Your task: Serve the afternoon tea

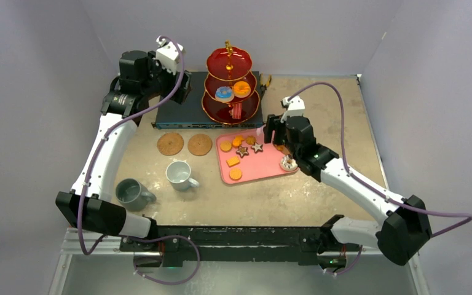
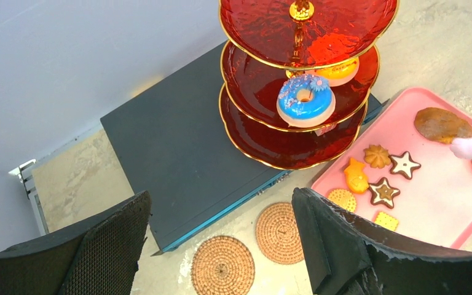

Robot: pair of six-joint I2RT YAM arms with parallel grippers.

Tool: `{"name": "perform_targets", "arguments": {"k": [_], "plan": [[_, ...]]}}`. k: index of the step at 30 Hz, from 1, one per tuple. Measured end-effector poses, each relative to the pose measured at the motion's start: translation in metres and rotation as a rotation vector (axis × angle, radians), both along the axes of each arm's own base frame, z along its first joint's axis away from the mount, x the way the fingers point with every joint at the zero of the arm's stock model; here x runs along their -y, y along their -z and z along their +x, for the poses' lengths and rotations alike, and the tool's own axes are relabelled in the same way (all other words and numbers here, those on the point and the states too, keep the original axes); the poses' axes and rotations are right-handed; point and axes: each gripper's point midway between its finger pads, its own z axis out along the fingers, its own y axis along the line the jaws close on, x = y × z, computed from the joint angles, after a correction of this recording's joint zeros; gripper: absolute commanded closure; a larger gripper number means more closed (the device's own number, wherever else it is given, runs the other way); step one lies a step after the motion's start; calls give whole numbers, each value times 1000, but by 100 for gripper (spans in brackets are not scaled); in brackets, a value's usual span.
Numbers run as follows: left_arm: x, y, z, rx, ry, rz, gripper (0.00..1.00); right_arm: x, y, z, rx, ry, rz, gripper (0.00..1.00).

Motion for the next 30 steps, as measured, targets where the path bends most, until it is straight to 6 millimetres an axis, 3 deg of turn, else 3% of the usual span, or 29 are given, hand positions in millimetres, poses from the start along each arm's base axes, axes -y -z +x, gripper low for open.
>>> {"name": "perform_targets", "arguments": {"k": [8,18,30], "plan": [[2,-3,-1,6,9,-5,15,43,45,-39,-127,164,3,33],[3,-5,-1,7,19,-9,15,72,60,-61,-210,315,7,32],[5,-5,-2,8,28,-10,16,91,84,-74,-260,417,-8,32]]}}
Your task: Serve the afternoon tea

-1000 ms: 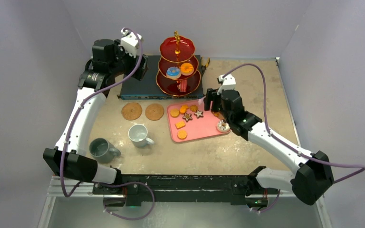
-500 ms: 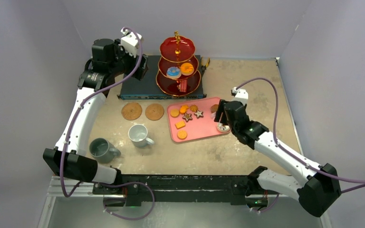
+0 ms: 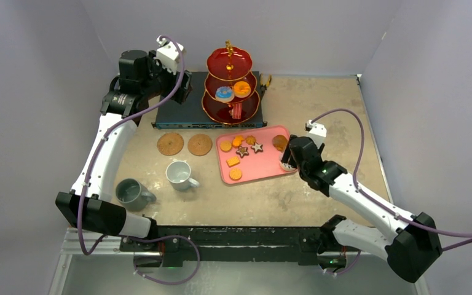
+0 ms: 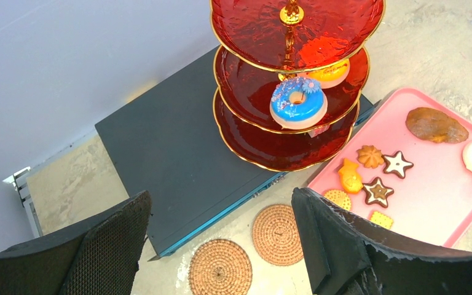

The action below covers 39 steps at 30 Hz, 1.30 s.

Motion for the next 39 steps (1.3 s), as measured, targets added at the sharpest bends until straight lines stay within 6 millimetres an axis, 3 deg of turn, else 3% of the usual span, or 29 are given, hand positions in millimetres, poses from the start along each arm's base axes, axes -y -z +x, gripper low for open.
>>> {"name": "perform_targets", "arguments": {"k": [9,20,29,34,39], "plan": [[1,0,0,0,4,0,16,14,17,-1,10,94,-15,35],[0,0,0,3,7,7,16,7,30,16,28,128,-19,37],[0,0,0,9,11,17,16,5,31,21,64,128,3,53],[0,-2,0,12,11,17,16,3,23,24,90,107,4,56],[0,-3,0,15,11,17,16,-3,-9,26,183,51,22,57]]}}
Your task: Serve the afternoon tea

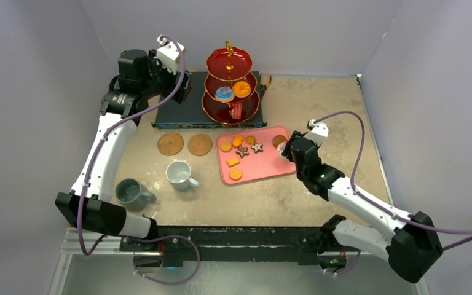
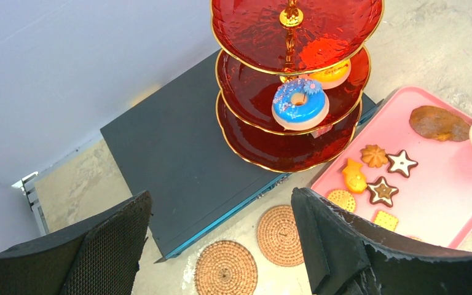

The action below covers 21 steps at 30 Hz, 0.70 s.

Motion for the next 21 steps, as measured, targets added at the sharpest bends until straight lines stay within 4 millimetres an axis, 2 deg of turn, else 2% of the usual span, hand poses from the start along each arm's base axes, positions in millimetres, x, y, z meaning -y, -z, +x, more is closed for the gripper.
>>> {"name": "perform_targets", "arguments": {"k": [4,9,11,16,21], "plan": [[0,0,0,0,-1,0,17,-10,-35,13,99,-46,1,55],[-1,0,0,1,-6,2,17,-36,-68,49,210,-108,-30,48],[-1,-1,1,2,-8,3,17,-52,-72,68,250,-150,-54,48],[-2,-3,0,5,-13,5,17,-84,-63,107,297,-243,-112,48],[-3,-8,-1,11,-14,5,17,-102,-72,137,364,-289,-126,48]]}}
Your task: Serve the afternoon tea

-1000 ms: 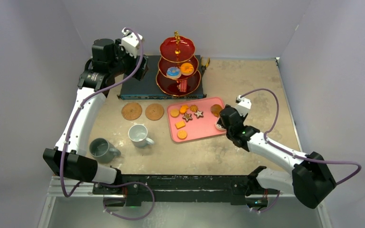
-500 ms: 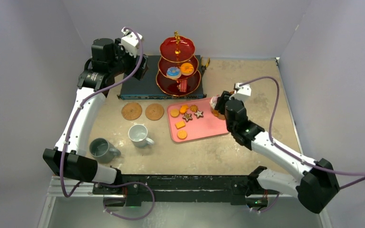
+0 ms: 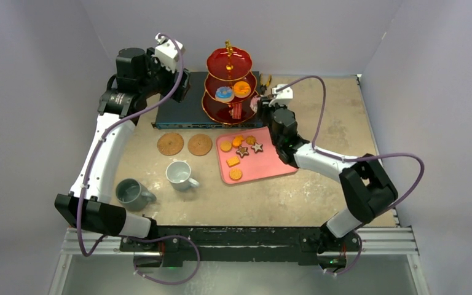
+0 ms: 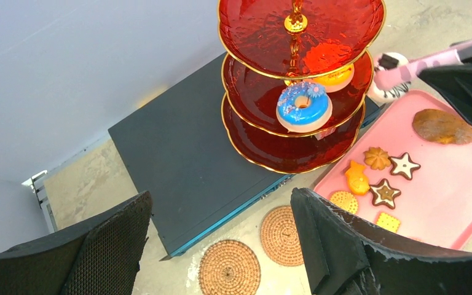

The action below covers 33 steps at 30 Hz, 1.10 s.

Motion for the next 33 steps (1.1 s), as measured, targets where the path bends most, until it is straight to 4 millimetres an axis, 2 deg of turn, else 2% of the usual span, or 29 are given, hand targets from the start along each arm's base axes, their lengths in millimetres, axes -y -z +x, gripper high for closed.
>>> {"name": "perform_targets", "arguments": {"k": [4,7,15,24,29,33], "plan": [[0,-1,-1,-1,0,1,17,-3,-18,20,59,-8,20,49],[-1,-1,0,0,-3,3,17,-5,-20,31,74,-15,23,49],[-1,-1,0,3,-5,6,18,-15,9,41,26,-48,-4,49],[-2,-2,0,8,-1,16,18,-26,20,46,32,-79,23,48],[-2,-1,0,8,-1,18,18,-31,39,50,6,-90,28,43],[-2,-2,0,9,0,18,18,-35,45,52,-3,-99,27,40]]}}
